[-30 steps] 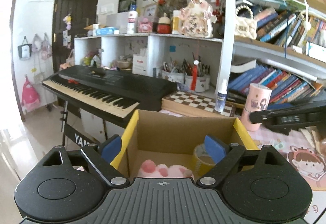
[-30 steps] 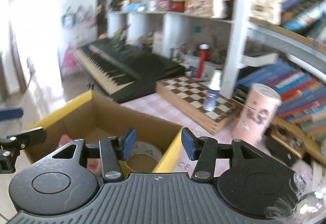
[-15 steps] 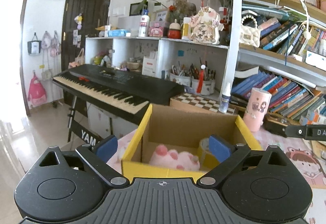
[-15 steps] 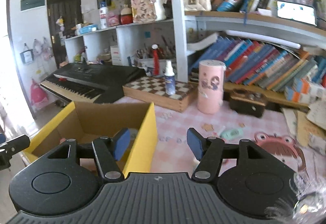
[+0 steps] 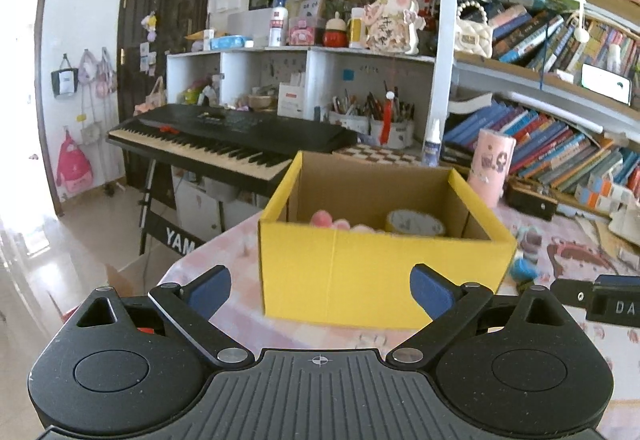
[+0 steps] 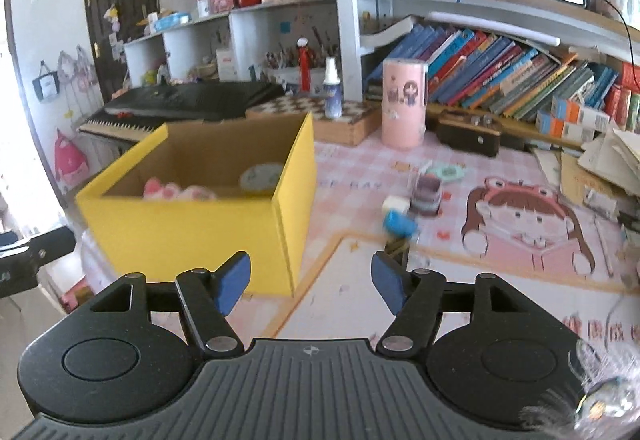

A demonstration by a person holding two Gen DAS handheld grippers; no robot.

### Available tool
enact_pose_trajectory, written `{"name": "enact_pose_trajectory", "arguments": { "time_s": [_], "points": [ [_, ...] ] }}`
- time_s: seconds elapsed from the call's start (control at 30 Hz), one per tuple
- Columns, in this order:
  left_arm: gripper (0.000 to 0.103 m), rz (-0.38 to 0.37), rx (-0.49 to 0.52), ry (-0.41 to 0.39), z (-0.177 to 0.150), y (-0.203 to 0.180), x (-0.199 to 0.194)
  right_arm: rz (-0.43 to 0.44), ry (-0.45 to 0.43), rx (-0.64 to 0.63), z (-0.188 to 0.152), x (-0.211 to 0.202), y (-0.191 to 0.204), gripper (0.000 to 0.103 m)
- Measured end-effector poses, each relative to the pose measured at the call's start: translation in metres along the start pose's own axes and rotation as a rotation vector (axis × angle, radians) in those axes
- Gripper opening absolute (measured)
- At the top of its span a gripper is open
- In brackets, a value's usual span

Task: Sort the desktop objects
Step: 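Withdraw both tools from the box back over the desk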

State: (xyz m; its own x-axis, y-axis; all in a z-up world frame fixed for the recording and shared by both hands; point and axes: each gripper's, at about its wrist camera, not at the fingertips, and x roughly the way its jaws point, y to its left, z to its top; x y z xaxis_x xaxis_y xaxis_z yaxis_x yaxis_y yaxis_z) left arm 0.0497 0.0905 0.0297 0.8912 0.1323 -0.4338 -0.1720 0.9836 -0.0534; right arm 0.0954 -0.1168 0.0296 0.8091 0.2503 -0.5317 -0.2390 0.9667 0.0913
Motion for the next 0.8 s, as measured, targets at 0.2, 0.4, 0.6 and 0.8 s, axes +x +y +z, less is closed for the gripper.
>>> {"name": "enact_pose_trajectory", "arguments": {
  "time_s": [0.2,0.4,0.6,0.8],
  "points": [
    [0.098,0.003,0.012,0.028,-0.016,0.004,-0.015,0.004,0.031,-0.027,-0.024,-0.014,0.015,0.067],
    [0.098,0.008,0.018,0.045,-0.028,0.008,-0.027,-0.001,0.055,-0.063,-0.04,-0.021,0.025,0.07],
    [0.098,-0.008,0.023,0.061,-0.037,0.01,-0.035,0.021,0.082,-0.107,-0.053,-0.027,0.04,0.076],
    [0.098,-0.038,0.047,0.086,-0.04,0.008,-0.038,0.031,0.117,-0.111,-0.061,-0.031,0.046,0.08]
  ]
}}
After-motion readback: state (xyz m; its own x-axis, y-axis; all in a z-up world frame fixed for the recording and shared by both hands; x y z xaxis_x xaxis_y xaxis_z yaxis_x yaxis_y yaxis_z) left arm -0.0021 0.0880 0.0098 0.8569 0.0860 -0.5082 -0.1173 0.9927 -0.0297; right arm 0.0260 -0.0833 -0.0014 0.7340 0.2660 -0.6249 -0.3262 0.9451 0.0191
